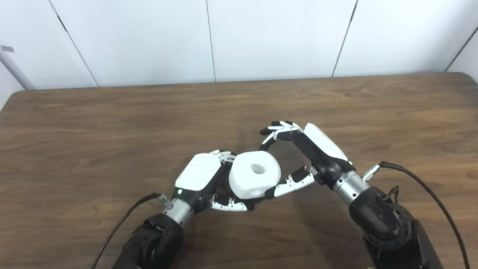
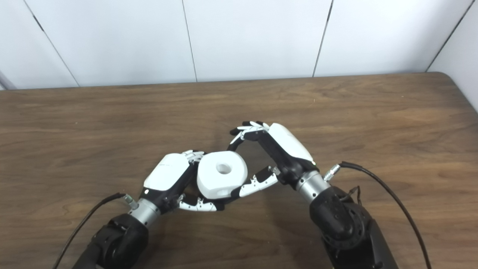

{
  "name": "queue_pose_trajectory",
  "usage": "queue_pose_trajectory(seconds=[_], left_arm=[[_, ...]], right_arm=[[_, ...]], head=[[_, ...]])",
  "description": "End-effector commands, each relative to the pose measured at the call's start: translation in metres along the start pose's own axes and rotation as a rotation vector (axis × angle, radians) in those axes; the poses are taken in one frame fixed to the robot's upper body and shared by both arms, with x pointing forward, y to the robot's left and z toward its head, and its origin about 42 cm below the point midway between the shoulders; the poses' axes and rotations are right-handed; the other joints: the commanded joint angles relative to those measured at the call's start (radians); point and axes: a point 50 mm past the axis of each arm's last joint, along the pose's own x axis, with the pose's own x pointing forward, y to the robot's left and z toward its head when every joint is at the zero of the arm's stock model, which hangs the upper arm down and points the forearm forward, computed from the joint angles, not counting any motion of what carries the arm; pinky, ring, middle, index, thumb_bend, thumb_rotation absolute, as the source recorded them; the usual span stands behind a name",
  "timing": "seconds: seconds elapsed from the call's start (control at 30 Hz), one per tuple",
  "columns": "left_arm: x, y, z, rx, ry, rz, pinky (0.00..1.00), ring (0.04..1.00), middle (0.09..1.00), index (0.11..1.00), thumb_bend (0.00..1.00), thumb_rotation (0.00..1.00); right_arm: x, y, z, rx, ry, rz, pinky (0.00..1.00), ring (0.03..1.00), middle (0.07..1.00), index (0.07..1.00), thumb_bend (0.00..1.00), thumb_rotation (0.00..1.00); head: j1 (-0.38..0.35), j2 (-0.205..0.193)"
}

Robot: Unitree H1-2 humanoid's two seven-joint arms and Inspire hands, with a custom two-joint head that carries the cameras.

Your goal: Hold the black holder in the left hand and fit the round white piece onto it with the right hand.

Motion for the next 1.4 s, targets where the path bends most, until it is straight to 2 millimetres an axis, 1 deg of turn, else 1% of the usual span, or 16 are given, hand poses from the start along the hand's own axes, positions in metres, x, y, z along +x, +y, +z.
queue_pose_trajectory(seconds=[0.0, 0.4, 0.7, 1.37], left_arm=[[-0.002, -0.012, -0.004, 0.007, 0.019, -0.076, 0.91, 0.845, 0.771, 0.483, 0.52, 0.06], [-0.002, -0.013, -0.004, 0.004, 0.015, -0.072, 0.9, 0.843, 0.767, 0.483, 0.52, 0.05], [-0.002, -0.014, -0.004, 0.002, 0.018, -0.075, 0.9, 0.846, 0.768, 0.483, 0.52, 0.05], [-0.002, -0.013, -0.008, 0.005, 0.017, -0.078, 0.9, 0.845, 0.77, 0.483, 0.52, 0.05]], right_arm=[[0.002, -0.012, 0.012, -0.034, -0.06, -0.046, 1.0, 0.94, 0.821, 0.482, 0.52, 0.13], [0.002, -0.003, 0.008, -0.046, -0.05, -0.021, 1.0, 0.935, 0.813, 0.482, 0.52, 0.13], [0.002, -0.015, 0.011, -0.04, -0.062, -0.052, 1.0, 0.946, 0.819, 0.482, 0.52, 0.13], [0.003, -0.029, 0.014, -0.056, -0.066, -0.079, 1.0, 0.937, 0.814, 0.482, 0.52, 0.13]], head=[[0.0, 0.001], [0.0, -0.001], [0.0, -0.001], [-0.007, -0.002]])
